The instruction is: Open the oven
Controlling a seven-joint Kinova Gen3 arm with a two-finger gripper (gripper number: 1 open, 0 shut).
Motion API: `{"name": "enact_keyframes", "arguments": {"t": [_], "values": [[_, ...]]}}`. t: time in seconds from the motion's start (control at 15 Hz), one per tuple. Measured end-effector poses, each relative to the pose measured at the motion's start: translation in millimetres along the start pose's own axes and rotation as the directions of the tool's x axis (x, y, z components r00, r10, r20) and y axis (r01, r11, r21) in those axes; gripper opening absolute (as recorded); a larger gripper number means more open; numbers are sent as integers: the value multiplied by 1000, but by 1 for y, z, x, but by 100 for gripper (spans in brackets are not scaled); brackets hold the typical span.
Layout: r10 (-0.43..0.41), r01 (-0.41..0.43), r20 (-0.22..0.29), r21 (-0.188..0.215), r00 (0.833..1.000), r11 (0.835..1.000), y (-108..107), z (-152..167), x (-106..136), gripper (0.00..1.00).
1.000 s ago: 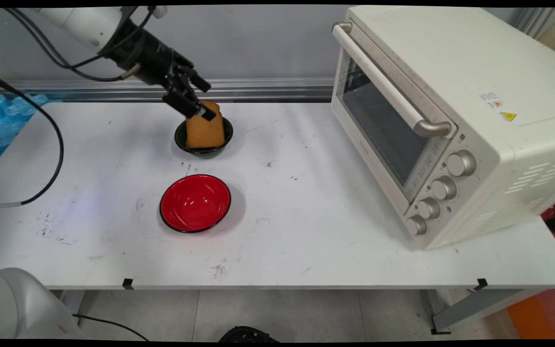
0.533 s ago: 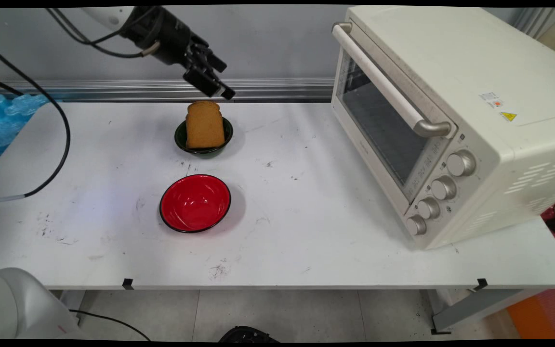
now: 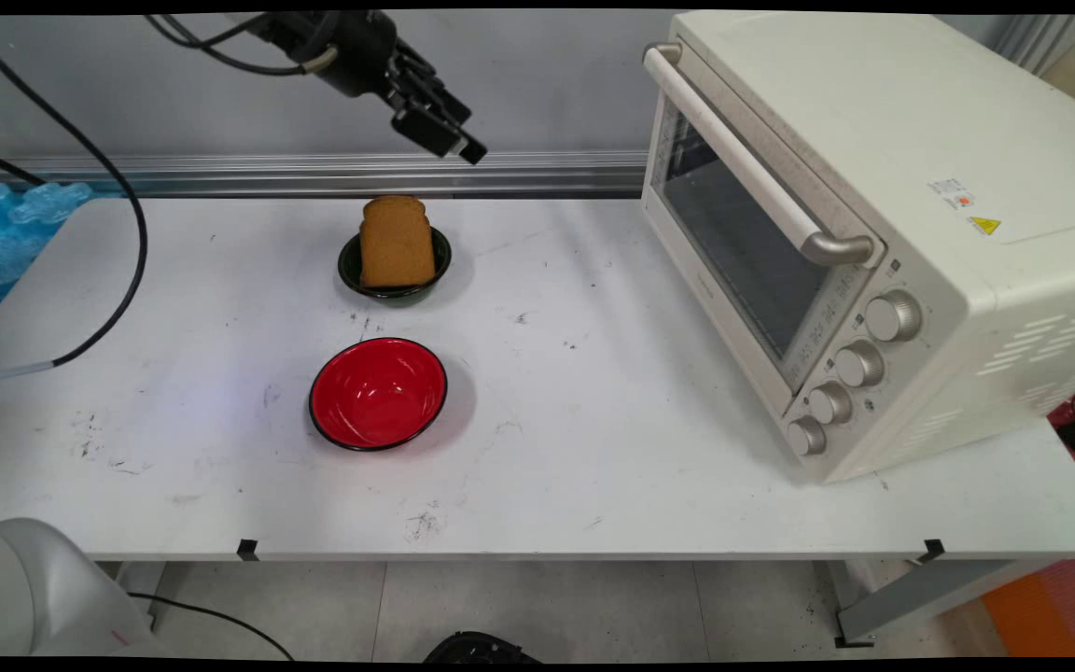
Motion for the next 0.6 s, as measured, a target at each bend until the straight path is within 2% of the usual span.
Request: {"name": "enact_keyframes", "arguments": {"t": [0.6], "values": [[-9,8,-24,-23,1000,1000,3,8,48,0]]}}
